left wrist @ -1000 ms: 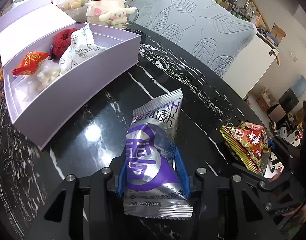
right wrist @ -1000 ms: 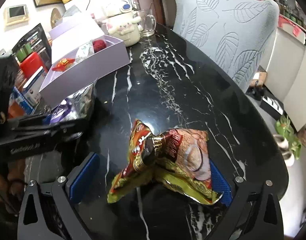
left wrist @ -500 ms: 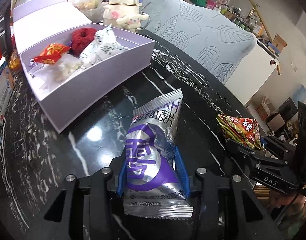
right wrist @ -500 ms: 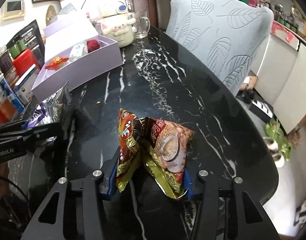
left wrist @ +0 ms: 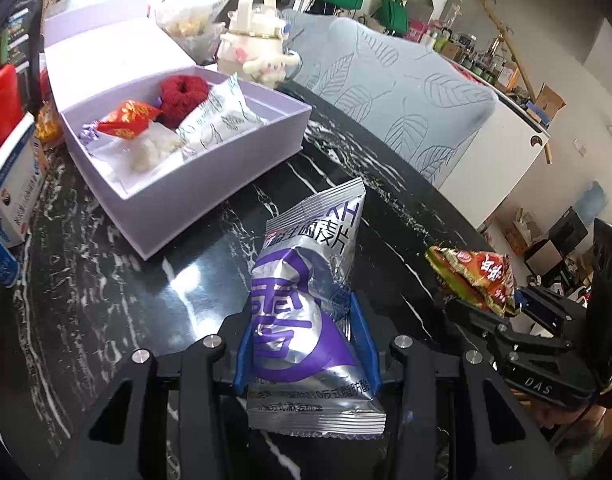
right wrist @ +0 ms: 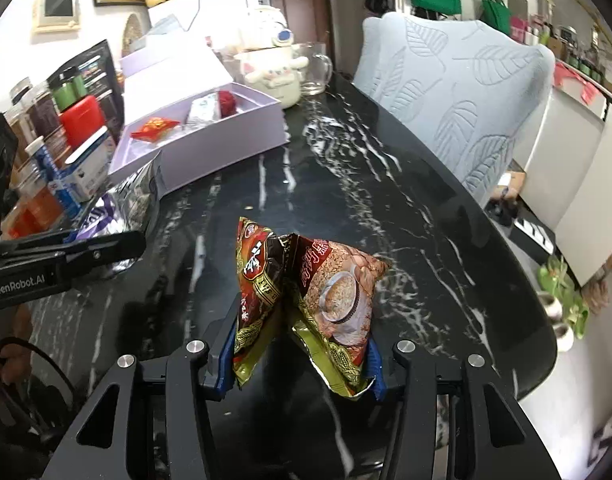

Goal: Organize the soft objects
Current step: 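Carry the purple-silver bag with the left gripper while the right carries the brown-green bag over the box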

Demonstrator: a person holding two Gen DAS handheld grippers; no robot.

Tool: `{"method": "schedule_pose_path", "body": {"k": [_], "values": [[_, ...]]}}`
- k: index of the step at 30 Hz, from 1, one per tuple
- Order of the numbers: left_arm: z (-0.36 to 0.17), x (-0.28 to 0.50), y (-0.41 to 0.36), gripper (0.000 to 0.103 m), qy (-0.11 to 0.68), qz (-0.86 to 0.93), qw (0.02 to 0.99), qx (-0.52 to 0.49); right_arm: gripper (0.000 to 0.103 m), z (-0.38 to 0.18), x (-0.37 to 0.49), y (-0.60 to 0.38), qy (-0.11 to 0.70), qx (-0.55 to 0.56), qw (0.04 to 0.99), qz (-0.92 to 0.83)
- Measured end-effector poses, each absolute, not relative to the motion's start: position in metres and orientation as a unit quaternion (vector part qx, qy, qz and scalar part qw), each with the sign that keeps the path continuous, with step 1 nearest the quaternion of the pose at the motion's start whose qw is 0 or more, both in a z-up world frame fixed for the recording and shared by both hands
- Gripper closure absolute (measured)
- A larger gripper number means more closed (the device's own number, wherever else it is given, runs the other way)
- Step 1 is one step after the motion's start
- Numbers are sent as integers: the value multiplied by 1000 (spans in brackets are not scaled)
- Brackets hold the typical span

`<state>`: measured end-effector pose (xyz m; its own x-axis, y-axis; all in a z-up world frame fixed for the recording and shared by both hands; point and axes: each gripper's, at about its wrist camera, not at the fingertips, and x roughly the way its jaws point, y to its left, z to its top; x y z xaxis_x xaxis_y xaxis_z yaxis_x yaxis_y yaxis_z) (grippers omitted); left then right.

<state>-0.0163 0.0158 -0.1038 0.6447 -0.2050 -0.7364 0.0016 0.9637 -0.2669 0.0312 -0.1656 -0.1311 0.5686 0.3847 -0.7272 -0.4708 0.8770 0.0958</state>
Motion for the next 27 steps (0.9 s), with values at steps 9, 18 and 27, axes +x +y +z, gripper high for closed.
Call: {"method": "schedule_pose_path", "body": {"k": [9,18,27], "values": [[-88,-44,36,61,387,-20,913,-127,54,-126,20,-140,391,-57,870,294],[-71,-69,61,61,360,18,923,-132,54,-113,10,-102,369,-69,857,352],[-57,-88,89,61,334,63,930,-143,54,-99,7,-60,353,-88,838,407]]}}
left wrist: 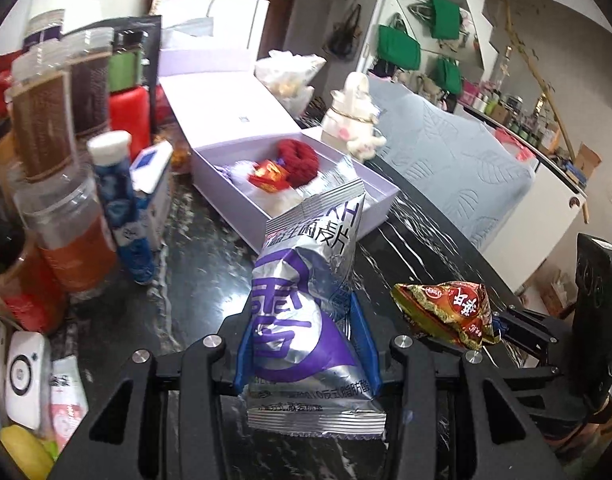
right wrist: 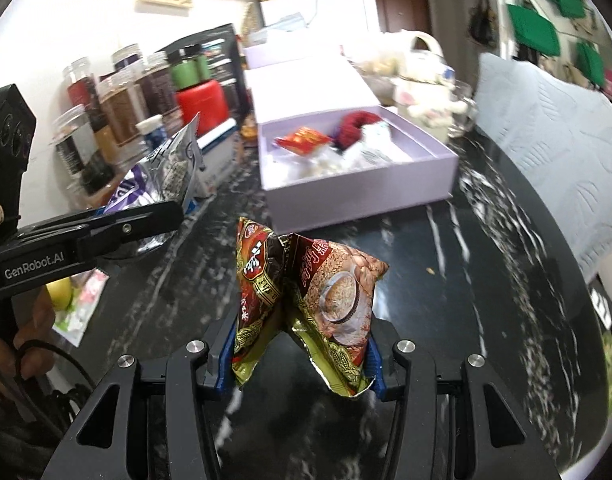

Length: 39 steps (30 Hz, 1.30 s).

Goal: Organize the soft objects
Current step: 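Carry the purple-silver bag with the left gripper while the right carries the brown-green bag over the box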

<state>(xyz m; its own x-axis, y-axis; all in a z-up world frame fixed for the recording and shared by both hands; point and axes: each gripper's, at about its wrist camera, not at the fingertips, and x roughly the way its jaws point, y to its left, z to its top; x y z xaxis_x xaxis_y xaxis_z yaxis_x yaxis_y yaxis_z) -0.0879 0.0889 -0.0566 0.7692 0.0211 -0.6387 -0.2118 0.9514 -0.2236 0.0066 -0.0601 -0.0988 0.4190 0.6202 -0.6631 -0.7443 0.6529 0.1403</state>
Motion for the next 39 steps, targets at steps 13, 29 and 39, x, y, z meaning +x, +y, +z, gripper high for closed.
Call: {"method": "schedule_pose_path", "body": {"k": [13,29,39], "values": [[-14,-86,121,61,282,106,945,-128,53,-53,22,-20,300,-107,837,445],[33,-43,129,61,228,102,963,-99,53,-5,72,-8,263,-106,856,432],[44,1,131,61,219,89,967,-92,53,8,117,7,256,-125,865,414]]}}
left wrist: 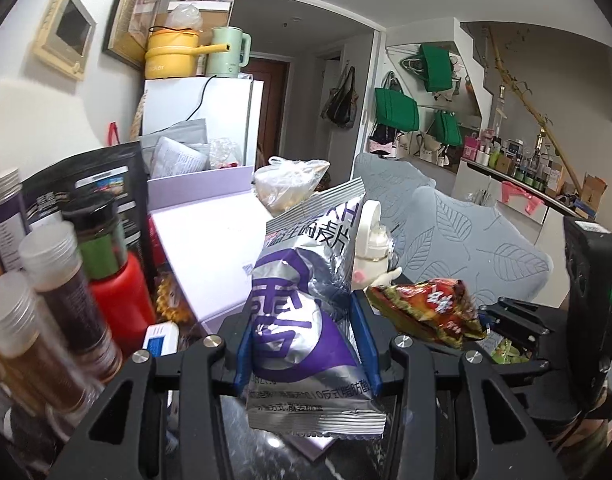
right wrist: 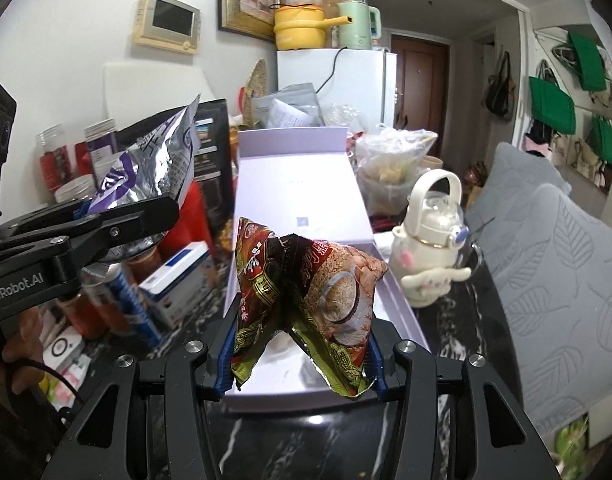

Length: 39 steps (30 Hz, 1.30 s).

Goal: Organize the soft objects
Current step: 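Carry the purple-silver bag with the left gripper while the right carries the brown-green bag over the box, then lower both bags into the lavender box and open both grippers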

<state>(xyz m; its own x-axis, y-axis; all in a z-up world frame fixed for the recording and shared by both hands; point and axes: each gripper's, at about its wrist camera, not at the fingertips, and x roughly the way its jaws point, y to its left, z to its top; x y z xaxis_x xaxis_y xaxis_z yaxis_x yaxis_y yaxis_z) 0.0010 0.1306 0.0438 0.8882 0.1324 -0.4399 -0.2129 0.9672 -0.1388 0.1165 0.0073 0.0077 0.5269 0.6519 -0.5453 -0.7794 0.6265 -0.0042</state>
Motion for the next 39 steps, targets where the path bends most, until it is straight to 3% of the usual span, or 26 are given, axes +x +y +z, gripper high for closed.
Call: {"method": "schedule_pose_path", "body": {"k": [12,39], "values": [[35,62,148,61,225,101,966,-81,53,-4,169,32,257,-134,869,401],[-59,130,160,61,378,122,914,-81,52,-79,221,47,333,-161,853,368]]}}
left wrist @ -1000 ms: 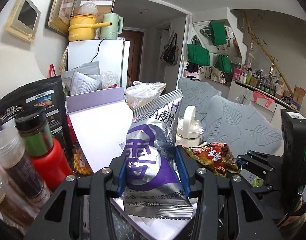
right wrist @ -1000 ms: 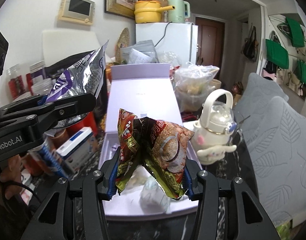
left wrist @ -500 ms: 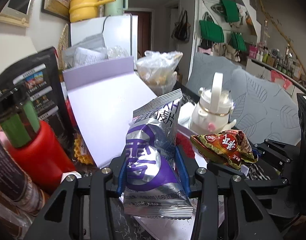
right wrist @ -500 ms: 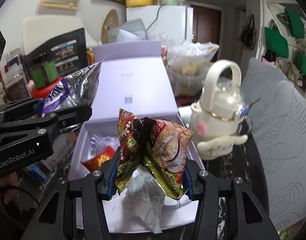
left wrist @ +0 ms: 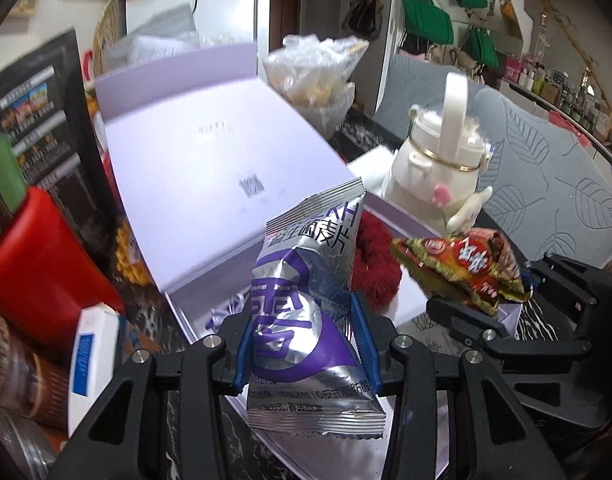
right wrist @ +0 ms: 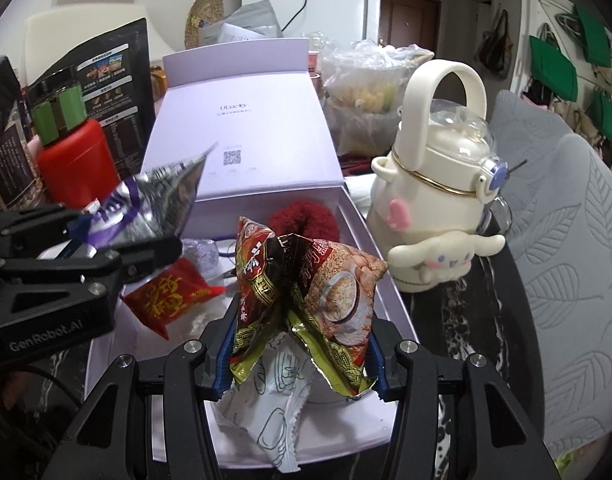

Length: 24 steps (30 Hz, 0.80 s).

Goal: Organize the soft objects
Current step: 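Lower both bags into the lavender box and open both grippers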

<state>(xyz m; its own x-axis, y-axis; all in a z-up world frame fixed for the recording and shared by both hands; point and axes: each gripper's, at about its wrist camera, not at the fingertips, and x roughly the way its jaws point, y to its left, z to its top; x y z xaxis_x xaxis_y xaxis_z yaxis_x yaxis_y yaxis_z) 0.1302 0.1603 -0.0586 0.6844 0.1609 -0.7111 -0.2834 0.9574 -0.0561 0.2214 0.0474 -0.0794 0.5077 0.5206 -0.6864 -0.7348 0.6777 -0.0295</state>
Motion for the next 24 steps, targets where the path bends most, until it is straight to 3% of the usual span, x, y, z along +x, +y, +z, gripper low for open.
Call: {"method": "schedule_pose_path", "body": {"k": [18,24], "values": [[-84,143,165,58,442,145,882,-81,48,-100,230,55,370,-184,838,357],[-91,149,161,58,453,137,877,-75,40,-101,228,58,370,-190,833,364]]}}
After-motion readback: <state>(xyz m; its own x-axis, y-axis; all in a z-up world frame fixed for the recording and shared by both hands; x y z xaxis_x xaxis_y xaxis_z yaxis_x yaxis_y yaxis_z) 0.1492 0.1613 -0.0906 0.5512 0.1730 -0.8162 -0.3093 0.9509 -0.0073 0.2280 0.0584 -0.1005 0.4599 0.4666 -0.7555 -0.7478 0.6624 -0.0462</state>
